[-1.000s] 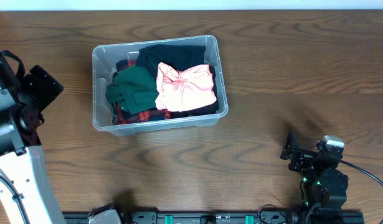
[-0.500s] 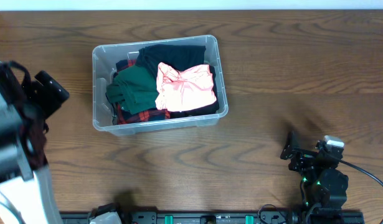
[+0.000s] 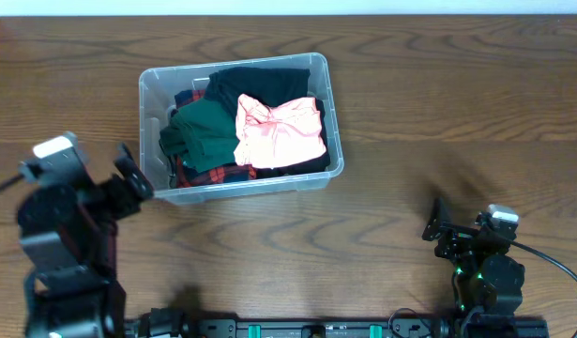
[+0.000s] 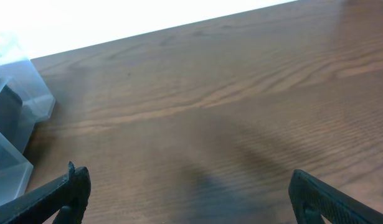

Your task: Pack container

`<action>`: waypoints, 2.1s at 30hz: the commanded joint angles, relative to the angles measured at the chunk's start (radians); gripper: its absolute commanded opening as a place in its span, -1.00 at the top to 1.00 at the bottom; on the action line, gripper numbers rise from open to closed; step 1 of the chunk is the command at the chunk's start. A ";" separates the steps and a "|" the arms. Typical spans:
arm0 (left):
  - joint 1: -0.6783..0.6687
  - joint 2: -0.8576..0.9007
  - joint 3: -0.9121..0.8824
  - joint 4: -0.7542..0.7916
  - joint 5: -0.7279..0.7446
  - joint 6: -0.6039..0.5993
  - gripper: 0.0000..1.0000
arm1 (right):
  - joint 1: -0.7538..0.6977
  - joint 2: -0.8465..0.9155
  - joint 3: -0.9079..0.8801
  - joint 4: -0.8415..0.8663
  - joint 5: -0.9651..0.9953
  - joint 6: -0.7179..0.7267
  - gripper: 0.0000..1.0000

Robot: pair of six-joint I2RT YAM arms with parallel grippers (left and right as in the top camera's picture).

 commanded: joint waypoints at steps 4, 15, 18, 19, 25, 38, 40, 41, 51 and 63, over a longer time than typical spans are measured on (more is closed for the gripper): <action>-0.033 -0.180 -0.210 0.083 0.071 0.044 -0.96 | -0.006 -0.006 -0.005 0.002 0.007 0.015 -0.98; -0.119 -0.429 -0.441 0.084 0.083 0.041 -0.96 | -0.006 -0.006 -0.005 0.002 0.007 0.015 -0.99; -0.119 -0.482 -0.486 0.086 0.097 0.041 -0.96 | -0.006 -0.006 -0.005 0.002 0.007 0.015 -0.98; -0.119 -0.498 -0.500 0.088 0.101 0.041 -0.96 | -0.006 -0.006 -0.005 0.002 0.007 0.015 -0.99; -0.138 -0.590 -0.583 0.114 0.121 0.040 -0.96 | -0.006 -0.006 -0.005 0.002 0.007 0.015 -0.99; -0.153 -0.652 -0.708 0.183 0.146 0.040 -0.96 | -0.006 -0.006 -0.005 0.002 0.007 0.015 -0.99; -0.154 -0.652 -0.723 0.191 0.146 0.040 -0.96 | -0.006 -0.006 -0.005 0.002 0.007 0.015 -0.98; -0.153 -0.652 -0.730 0.195 0.146 0.041 -0.96 | -0.006 -0.006 -0.005 0.002 0.007 0.015 -0.98; -0.154 -0.652 -0.816 0.214 0.145 0.041 -0.96 | -0.006 -0.006 -0.005 0.002 0.007 0.015 -0.99; -0.153 -0.651 -0.852 0.258 0.141 0.045 -0.96 | -0.006 -0.006 -0.005 0.002 0.007 0.015 -0.99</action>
